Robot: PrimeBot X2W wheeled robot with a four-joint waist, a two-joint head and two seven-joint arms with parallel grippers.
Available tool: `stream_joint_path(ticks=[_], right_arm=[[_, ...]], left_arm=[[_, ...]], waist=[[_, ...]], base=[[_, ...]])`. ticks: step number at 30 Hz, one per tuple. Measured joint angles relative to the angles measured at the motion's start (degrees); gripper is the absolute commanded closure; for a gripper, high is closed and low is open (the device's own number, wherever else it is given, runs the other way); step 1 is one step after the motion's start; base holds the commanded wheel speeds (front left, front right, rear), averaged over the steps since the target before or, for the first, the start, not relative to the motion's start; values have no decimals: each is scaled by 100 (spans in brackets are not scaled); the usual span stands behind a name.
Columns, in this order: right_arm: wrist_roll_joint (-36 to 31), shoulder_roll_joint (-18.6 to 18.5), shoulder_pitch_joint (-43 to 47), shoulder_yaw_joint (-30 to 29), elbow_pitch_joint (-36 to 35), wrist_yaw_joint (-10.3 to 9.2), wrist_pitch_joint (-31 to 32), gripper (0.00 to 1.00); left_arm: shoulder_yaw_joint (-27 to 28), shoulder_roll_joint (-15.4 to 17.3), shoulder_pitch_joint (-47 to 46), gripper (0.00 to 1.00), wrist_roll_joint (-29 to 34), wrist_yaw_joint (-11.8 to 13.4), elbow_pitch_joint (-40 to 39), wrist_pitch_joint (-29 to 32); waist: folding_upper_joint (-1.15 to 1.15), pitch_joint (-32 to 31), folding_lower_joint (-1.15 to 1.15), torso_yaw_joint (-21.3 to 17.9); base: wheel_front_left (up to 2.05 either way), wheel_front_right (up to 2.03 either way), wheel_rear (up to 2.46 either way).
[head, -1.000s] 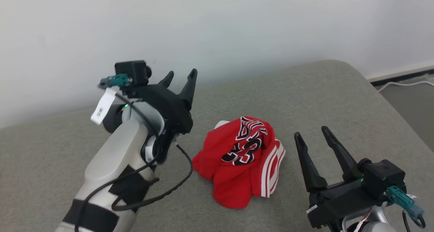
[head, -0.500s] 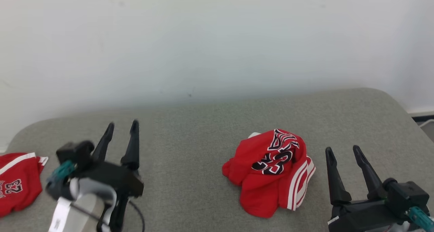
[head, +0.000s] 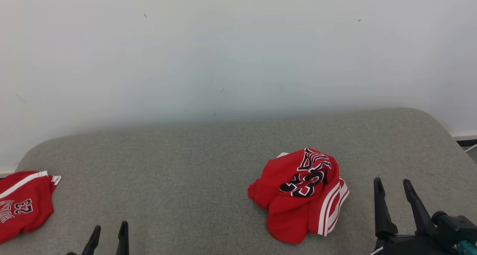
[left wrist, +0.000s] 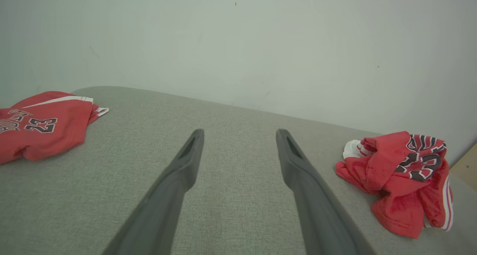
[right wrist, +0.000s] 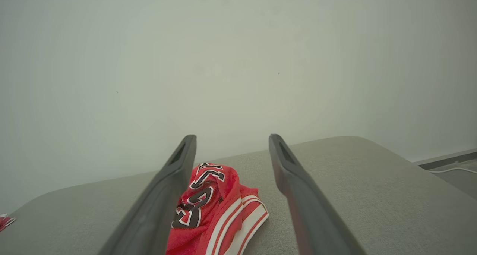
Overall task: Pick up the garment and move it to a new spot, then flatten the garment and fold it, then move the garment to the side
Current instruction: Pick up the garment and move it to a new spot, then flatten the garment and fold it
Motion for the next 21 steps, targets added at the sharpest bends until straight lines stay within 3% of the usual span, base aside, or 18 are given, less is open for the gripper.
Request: stream_joint_path(ticks=[14, 21], right_arm=[[22, 2, 80, -114, 410, -2, -102, 0], [22, 16, -8, -57, 458, -1, -151, 0]], left_arm=[[586, -415, 845, 0, 537, 0, -810, 2], [430, -471, 864, 0, 708, 0, -1076, 336]], waist=[[0, 128, 0, 7], [0, 178, 0, -44]], base=[[0, 0, 0], [0, 0, 0]])
